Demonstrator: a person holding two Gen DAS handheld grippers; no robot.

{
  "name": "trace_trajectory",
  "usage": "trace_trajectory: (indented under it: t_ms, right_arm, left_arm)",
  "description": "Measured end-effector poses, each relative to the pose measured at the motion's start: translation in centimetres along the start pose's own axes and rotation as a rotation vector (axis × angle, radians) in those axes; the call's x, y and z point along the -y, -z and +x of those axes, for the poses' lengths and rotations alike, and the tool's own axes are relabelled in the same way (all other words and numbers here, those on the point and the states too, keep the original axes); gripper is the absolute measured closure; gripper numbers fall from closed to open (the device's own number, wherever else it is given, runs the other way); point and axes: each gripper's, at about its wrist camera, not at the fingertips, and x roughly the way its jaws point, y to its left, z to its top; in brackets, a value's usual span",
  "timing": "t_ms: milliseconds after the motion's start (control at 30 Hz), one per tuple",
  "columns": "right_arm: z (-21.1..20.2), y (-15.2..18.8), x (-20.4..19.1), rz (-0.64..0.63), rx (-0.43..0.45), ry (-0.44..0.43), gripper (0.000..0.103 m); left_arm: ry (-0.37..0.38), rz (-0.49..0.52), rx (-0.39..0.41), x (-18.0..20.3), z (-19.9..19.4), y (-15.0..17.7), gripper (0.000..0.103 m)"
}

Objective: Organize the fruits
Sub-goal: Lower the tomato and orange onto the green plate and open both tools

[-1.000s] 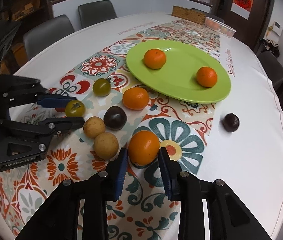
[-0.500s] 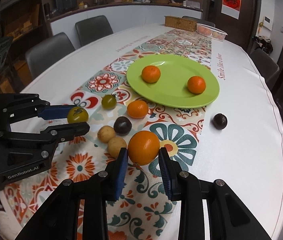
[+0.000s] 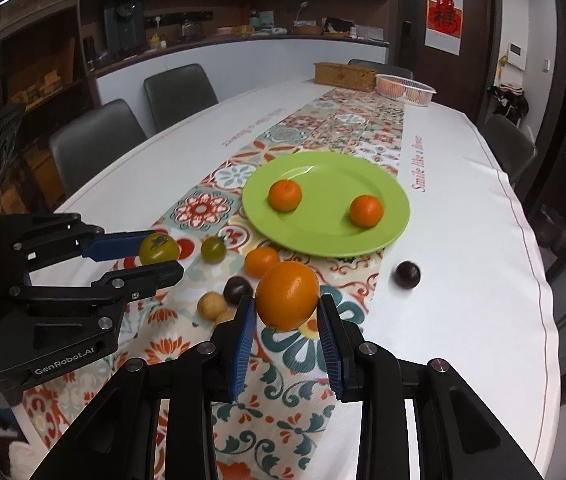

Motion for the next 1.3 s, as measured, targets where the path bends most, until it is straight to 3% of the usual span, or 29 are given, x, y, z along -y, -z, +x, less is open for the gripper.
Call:
trace_trajectory:
  t_ms: [533,1300]
  right_arm:
    - [2.3,-3.6,1.8,0.047,0.023,-0.010,0.070]
    - [8.5,-9.0,5.4,0.034,0.013,0.011,0.070]
  left_arm:
    - [0.034,-0.049,0.018,-2.0,2.9,-3.8,0.074]
    - [0.032,-0.027,0.016,-4.6,9.1,-10.0,0.074]
